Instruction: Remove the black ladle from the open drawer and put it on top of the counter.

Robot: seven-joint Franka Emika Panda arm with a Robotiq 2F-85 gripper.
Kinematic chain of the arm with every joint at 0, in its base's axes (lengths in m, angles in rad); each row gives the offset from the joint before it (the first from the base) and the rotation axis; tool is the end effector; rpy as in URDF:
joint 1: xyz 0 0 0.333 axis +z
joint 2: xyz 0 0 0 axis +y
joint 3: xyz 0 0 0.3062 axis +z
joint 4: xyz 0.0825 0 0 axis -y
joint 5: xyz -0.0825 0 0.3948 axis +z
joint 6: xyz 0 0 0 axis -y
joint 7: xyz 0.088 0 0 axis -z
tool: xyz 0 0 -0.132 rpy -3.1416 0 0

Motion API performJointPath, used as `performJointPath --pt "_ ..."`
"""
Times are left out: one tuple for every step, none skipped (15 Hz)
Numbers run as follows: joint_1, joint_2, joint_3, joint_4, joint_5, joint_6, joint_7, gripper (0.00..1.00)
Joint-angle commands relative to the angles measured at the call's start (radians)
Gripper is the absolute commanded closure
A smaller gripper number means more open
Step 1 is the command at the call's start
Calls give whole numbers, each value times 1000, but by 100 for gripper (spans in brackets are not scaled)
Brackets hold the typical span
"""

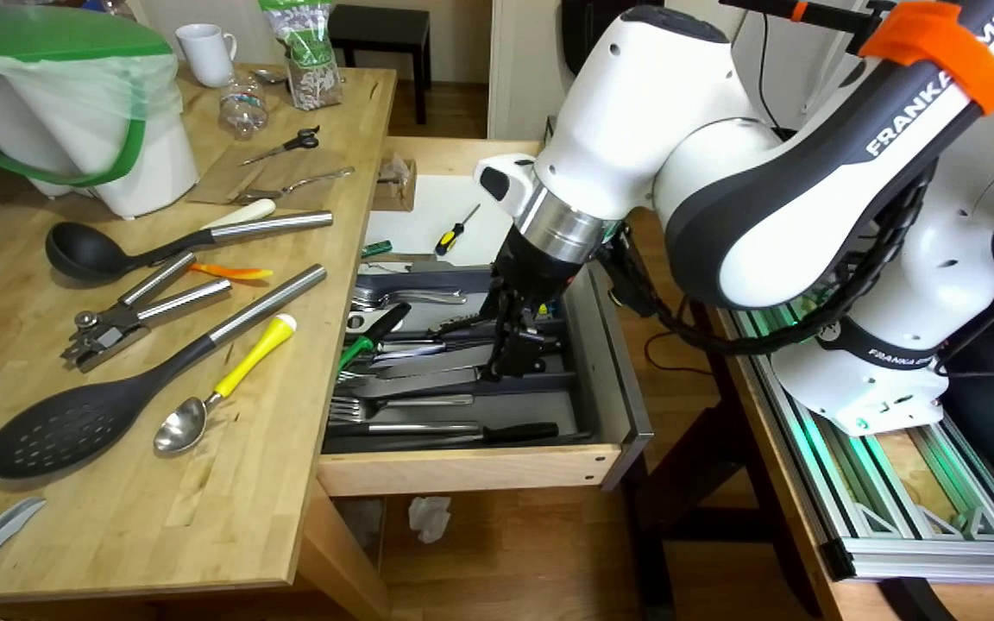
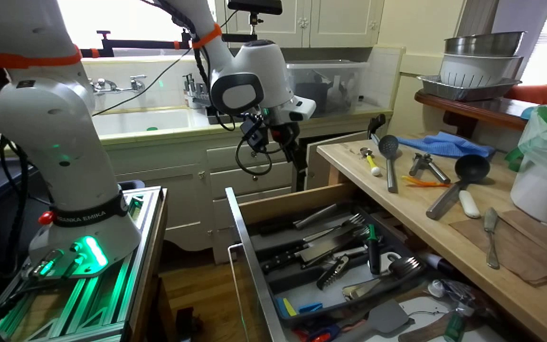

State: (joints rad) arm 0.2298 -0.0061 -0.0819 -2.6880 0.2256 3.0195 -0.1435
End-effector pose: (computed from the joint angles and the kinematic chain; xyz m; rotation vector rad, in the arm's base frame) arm 0.4522 0.0513 0.2263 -3.0307 -0.1092 -0.5134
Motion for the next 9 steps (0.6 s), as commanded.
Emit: performJointPath --pt "18 7 -4 7 9 0 0 0" --pt "25 9 -6 10 13 -1 0 0" --pt "25 9 -8 12 14 -1 0 0" --pt "25 9 -12 12 14 -1 0 0" --pt "25 22 -15 16 51 10 -23 0" --pt "26 28 -13 17 88 20 -51 0" --pt "26 35 -12 17 139 37 -91 0" --pt "22 44 -14 19 168 51 -124 0" --pt "21 47 -11 24 217 50 -172 0"
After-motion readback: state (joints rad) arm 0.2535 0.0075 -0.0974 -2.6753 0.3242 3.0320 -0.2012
